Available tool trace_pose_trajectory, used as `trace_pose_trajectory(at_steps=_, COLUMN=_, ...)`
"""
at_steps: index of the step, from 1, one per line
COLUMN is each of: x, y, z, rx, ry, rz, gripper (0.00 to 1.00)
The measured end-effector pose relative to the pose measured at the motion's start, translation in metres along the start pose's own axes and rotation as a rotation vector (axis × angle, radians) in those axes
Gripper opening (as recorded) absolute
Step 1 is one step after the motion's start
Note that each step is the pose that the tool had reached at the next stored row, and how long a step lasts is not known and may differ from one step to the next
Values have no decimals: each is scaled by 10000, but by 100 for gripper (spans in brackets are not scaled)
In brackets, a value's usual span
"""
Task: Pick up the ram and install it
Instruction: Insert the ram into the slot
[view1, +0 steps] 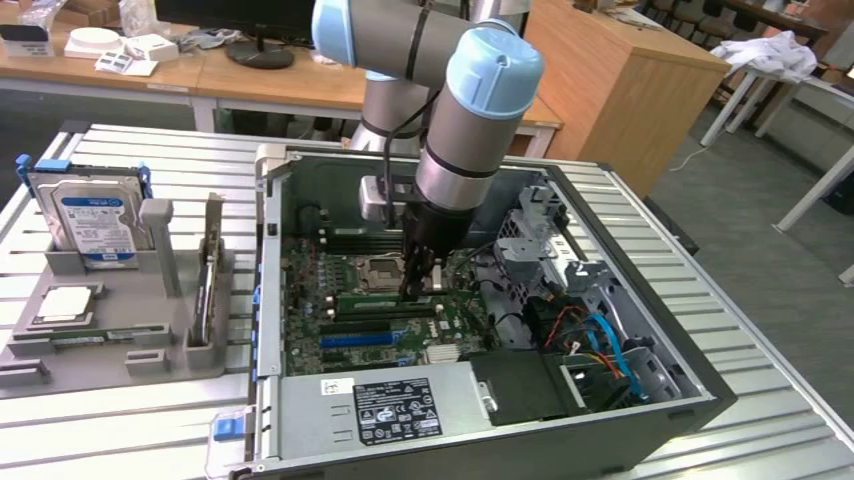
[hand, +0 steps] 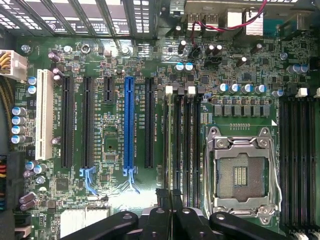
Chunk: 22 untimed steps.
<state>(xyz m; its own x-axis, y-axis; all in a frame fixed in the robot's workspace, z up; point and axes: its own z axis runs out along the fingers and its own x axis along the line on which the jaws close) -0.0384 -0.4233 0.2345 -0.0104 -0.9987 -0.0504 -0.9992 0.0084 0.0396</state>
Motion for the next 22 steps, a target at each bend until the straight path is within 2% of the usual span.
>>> trace_pose_trajectory(at_steps=22, x=-1, y=6, z=21, rx=0, ry=0, rz=0, gripper=12)
